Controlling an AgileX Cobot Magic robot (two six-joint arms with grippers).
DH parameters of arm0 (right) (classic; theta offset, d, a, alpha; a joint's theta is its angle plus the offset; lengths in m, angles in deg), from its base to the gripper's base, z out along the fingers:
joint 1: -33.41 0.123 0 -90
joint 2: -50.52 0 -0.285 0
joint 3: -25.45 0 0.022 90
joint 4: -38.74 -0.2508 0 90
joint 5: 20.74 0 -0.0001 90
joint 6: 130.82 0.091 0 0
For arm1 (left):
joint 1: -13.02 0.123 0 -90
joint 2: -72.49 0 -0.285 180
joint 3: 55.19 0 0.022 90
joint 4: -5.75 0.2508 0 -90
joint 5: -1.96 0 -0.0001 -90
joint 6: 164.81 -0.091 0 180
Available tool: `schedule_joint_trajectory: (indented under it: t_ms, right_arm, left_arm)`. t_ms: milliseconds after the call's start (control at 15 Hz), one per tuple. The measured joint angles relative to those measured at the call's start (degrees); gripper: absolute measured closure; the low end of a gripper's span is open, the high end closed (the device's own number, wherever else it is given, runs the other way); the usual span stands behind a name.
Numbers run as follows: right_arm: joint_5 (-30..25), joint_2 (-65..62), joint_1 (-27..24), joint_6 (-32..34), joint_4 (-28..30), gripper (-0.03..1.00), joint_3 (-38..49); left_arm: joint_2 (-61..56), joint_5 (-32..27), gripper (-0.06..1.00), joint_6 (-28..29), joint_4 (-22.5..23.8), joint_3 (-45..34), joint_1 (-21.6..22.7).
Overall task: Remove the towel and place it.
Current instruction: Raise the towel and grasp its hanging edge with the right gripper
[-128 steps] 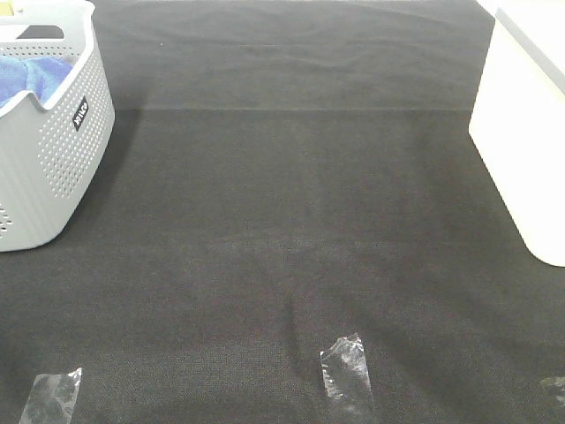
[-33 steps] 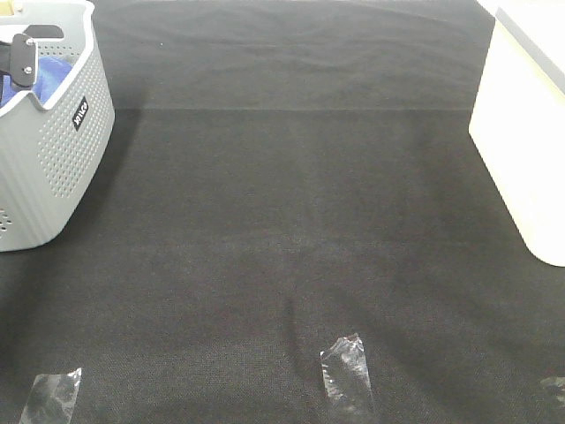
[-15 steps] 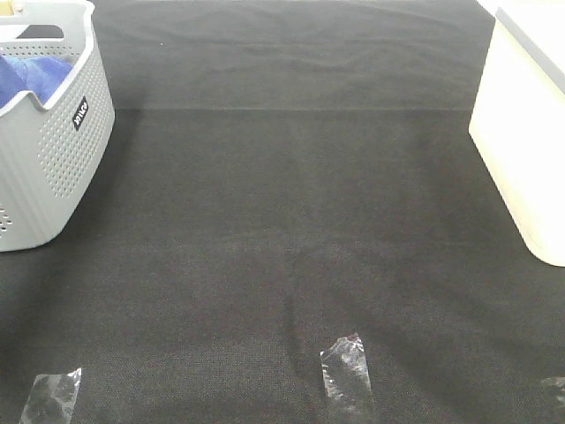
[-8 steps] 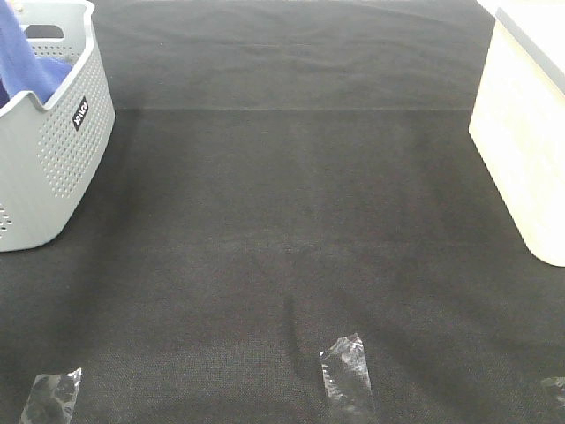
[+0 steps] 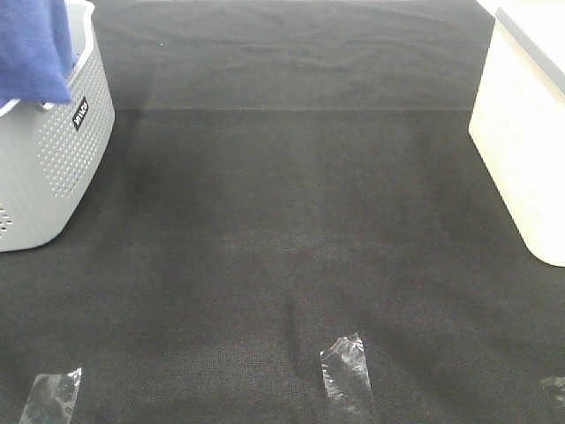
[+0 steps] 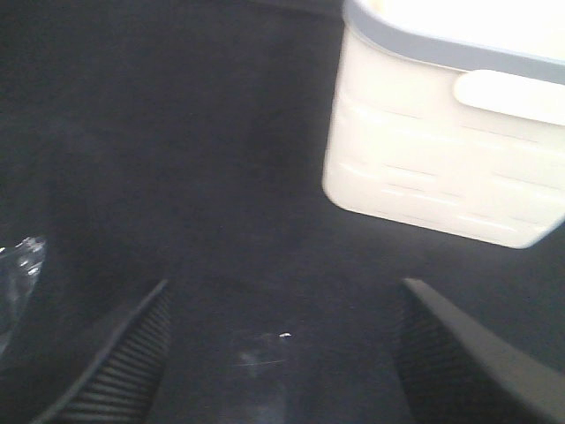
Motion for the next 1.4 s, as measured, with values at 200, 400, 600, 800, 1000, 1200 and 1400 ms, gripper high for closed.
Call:
schedule_joint_trajectory:
  t_ms: [200,400,600,800,1000,1200,1400]
  right_arm:
    - [15.76,14.78,0.0,-17.13,-19.02,0.27,-0.23]
    - [22.29,28.19,0.0,-44.12,-42.11,0.27,-0.23]
    - [22.52,42.63,0.0,-69.39,-66.75,0.27,-0.23]
    - [20.74,55.63,0.34,-87.72,-82.62,0.25,-0.86]
    - [19.65,64.63,7.33,-93.68,-89.15,0.18,-6.25]
    - [20.63,73.68,15.41,-94.19,-89.84,0.18,-13.41]
    - [20.97,80.84,20.4,-95.34,-89.84,0.17,-20.23]
  left_arm:
    - [-0.46,0.0,0.94,0.8,0.34,0.0,-7.1]
    - [-0.46,1.38,0.94,0.86,0.11,0.0,-11.34]
    - [-0.46,2.01,0.94,0.97,-1.32,0.0,-15.87]
    - [-0.46,2.12,0.94,1.03,-2.81,0.0,-18.91]
    - [-0.46,2.12,0.94,1.2,-6.59,0.0,-19.08]
    - [-0.46,2.18,0.94,1.2,-8.94,0.0,-19.08]
    - [-0.46,3.09,0.94,1.2,-9.4,0.0,-19.08]
